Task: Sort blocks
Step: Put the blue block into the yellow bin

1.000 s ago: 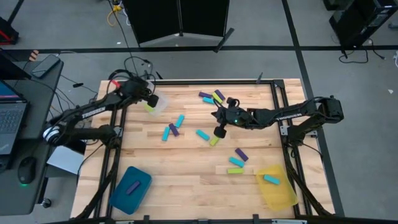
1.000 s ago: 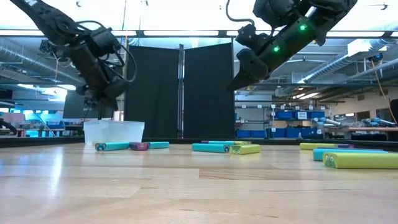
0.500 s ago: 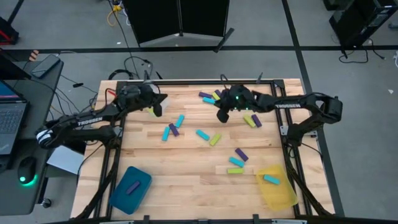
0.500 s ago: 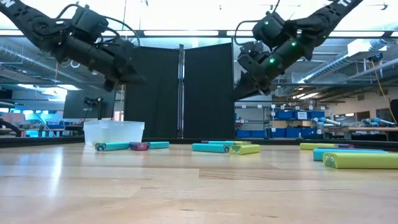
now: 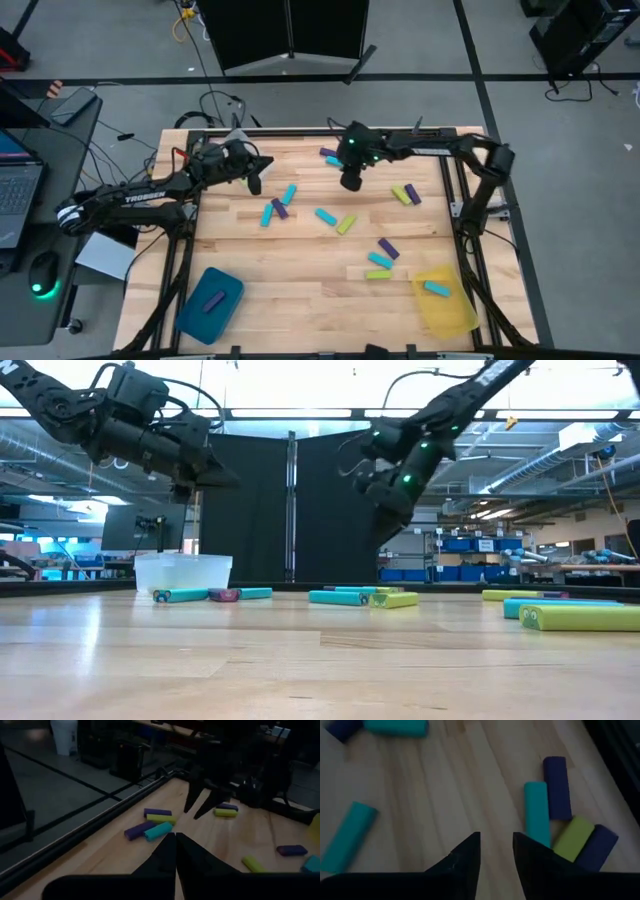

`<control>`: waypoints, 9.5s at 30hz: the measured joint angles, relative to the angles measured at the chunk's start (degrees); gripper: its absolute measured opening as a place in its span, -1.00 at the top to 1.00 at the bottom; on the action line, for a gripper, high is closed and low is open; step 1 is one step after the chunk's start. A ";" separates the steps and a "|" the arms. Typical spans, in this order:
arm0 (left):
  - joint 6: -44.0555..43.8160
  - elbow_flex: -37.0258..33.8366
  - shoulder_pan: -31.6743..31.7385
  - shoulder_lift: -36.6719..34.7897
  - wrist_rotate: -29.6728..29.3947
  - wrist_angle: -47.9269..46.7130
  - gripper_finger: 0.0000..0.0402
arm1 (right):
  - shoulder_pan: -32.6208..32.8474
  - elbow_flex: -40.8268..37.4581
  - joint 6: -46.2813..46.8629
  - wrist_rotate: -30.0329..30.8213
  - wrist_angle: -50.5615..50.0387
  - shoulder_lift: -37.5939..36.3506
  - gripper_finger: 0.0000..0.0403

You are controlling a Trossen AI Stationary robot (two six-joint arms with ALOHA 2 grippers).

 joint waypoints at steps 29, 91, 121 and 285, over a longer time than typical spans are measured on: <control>1.81 0.00 -0.11 0.00 -0.02 -1.95 0.91 | -4.29 20.40 -7.21 4.43 -17.41 18.81 -0.06; 4.97 0.00 -0.11 0.00 -0.83 -0.49 0.91 | 41.25 14.11 56.15 1.46 -58.36 -14.84 0.44; 5.79 -0.02 -2.13 0.02 0.28 1.65 0.91 | 83.03 -9.58 111.05 1.93 -33.05 -18.40 0.44; -27.46 12.98 -24.13 21.98 20.48 -0.56 0.48 | 28.97 -25.26 -1.33 9.05 35.47 -24.42 0.28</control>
